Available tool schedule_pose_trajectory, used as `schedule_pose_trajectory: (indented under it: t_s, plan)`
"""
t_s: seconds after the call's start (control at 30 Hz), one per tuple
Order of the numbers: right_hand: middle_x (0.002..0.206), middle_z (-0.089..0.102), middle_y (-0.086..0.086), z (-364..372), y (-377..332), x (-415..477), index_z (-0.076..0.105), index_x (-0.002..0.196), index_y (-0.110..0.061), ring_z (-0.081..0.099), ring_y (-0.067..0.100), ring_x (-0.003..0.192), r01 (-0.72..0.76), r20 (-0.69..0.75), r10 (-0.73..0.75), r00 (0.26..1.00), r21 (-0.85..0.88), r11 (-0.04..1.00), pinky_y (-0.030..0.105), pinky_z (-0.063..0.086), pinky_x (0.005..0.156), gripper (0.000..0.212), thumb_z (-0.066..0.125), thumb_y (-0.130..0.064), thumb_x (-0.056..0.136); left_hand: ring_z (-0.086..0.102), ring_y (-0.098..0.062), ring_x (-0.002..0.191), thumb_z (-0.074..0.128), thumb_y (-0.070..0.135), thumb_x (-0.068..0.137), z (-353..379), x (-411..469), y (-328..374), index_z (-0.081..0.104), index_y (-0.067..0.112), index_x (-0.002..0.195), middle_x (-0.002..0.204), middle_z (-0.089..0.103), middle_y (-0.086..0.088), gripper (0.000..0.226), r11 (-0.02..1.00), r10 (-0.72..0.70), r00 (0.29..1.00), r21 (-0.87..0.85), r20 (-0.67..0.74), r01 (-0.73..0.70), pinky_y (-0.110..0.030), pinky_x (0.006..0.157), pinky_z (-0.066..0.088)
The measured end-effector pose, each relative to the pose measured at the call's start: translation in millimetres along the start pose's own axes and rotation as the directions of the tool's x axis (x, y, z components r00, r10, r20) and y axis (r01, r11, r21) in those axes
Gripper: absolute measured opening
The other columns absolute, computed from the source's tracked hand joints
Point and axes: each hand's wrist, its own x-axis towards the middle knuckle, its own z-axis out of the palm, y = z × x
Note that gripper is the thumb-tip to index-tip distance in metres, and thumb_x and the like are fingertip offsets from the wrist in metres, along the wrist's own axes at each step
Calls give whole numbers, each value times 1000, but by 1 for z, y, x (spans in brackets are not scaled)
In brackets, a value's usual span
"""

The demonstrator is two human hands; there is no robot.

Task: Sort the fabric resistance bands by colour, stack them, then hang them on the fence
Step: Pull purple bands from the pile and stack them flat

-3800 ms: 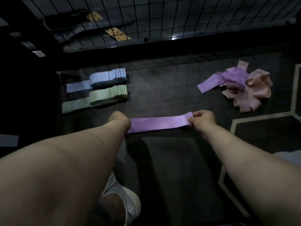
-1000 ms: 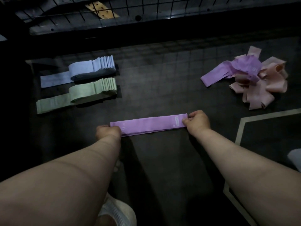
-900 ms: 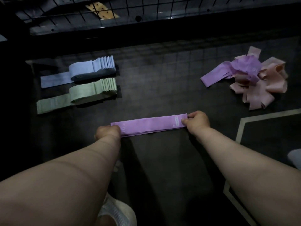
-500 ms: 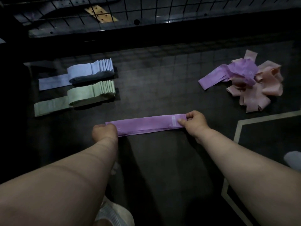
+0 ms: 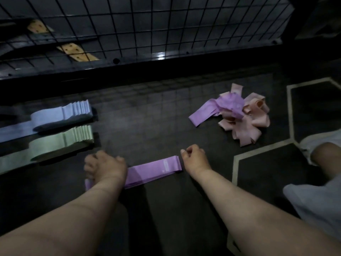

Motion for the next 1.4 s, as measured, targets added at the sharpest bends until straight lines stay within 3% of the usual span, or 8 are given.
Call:
schedule_pose_trajectory:
  t_s: [0.13,0.37,0.6,0.8,1.0,1.13,1.27,1.4]
  plan:
    - [139,43,11,-35,4,21,54,131,-16,46,31,127,51,-57,-63,996,-187,981,39,39,108,39,54,-37,98,37,-38,130,62,32,91,20,-24,77,60,16,124,140,40,-15,37,966,259,955,-45,147,-255,-40,109,30]
    - [162,-2,3,-125,8,79,49,135,-34,5,29,149,-46,-295,-52,954,-318,947,45,16,119,37,51,-31,98,63,-21,108,60,27,95,58,-62,182,65,19,121,120,68,-4,28,807,583,678,-416,447,-420,-29,98,48]
    - [126,62,5,-147,21,100,63,121,-20,57,28,116,-37,-277,-12,961,-170,985,40,44,103,26,56,-22,96,57,-8,96,57,23,99,78,-74,217,65,17,122,108,64,5,26,754,615,636,-583,466,-302,-17,83,40]
    - [99,60,-2,-122,1,64,55,106,-18,59,13,89,322,-319,-271,908,118,939,25,51,81,25,67,-8,86,65,-22,96,58,26,97,91,-86,213,66,14,118,108,69,-4,25,799,529,625,-586,574,-138,-27,86,51]
    - [89,63,-1,-108,-10,54,50,115,-19,67,16,84,352,-147,-320,936,405,844,16,53,67,49,56,15,79,71,-32,87,73,41,81,93,-72,199,67,15,79,90,74,-16,27,786,504,631,-616,590,-51,-50,82,59]
    - [102,62,4,-111,-8,52,56,127,-17,63,15,88,373,-114,-355,928,229,899,17,51,77,49,58,6,83,70,-33,89,59,23,93,88,-66,192,68,11,93,93,72,-15,16,793,518,685,-588,513,-160,-46,84,59]
    - [135,42,7,-118,-8,45,53,138,-19,42,20,122,428,21,-429,903,-133,894,30,36,109,59,66,-5,83,63,-21,76,57,19,93,64,-73,197,64,16,81,82,68,-4,14,791,594,578,-538,560,-292,-24,66,47]
    - [120,63,5,-127,-16,34,64,121,-16,58,23,113,425,53,-423,905,-37,904,43,47,101,41,73,-17,81,59,-20,74,60,27,86,25,-70,200,61,18,74,77,63,-2,15,754,657,519,-497,548,-430,-30,69,49]
